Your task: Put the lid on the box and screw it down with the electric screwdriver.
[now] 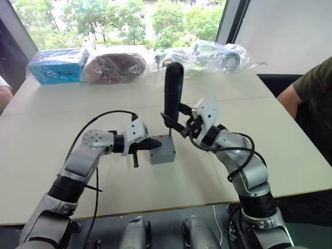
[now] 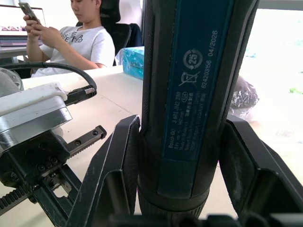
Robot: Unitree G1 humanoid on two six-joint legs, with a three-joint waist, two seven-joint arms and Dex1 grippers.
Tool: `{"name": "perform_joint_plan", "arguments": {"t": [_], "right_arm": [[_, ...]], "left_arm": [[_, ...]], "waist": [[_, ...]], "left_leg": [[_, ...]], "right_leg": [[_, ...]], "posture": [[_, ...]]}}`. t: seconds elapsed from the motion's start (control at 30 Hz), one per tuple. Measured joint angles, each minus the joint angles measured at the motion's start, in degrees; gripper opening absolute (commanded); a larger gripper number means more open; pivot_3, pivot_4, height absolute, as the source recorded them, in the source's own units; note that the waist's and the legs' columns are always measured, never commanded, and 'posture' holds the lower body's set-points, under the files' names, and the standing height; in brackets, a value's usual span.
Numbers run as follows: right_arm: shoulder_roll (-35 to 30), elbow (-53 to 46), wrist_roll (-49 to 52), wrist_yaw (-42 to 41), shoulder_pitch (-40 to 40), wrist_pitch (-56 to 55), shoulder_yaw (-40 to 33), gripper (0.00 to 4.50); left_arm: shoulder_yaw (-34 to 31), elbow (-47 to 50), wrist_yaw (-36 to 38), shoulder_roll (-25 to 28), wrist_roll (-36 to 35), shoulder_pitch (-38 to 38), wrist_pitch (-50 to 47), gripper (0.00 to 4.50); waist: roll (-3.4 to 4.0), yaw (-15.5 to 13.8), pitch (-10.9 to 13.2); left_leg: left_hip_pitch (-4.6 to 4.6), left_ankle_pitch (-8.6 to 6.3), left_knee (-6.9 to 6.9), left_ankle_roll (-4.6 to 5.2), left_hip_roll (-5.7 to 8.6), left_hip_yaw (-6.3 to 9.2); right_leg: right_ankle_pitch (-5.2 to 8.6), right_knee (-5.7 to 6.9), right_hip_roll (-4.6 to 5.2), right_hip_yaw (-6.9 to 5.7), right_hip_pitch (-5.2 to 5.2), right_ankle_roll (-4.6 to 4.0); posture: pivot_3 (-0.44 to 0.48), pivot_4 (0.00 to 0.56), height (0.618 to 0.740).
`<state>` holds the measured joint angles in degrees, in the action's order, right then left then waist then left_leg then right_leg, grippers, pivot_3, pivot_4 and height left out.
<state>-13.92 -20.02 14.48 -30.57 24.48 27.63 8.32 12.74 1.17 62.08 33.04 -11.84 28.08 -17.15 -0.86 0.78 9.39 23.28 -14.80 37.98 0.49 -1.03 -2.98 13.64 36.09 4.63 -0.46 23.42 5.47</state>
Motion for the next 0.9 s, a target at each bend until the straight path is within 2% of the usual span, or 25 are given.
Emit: {"name": "perform_joint_plan", "arguments": {"t": [0.6,0.9], "right_arm": [[-1.7,0.1,3.6,1.2,4.7,13.3,-1.4,1.85],[-2.6,0.7,2.5,2.3,6.4,14.3,0.7,1.85]], "left_arm": [[0.3,-0.3,0.3,0.6,1.4,-1.0,1.1,0.00],[0.5,-0.3,0.2,0.5,1.3,-1.5,1.2,0.00]], "waist": [[-0.02,0.1,-1.3],[-0.06,-0.1,-1.7]], "left_leg": [[-0.20,-0.04,-0.12,0.02,-0.26,-0.03],[-0.20,-0.05,-0.15,0.02,-0.27,0.01]], "right_leg": [[0.21,0.00,0.00,-0.01,-0.09,-0.37],[0.24,-0.11,0.11,-0.06,-0.10,-0.44]], "posture": [[0.000,0.150,0.740],[0.000,0.150,0.740]]}}
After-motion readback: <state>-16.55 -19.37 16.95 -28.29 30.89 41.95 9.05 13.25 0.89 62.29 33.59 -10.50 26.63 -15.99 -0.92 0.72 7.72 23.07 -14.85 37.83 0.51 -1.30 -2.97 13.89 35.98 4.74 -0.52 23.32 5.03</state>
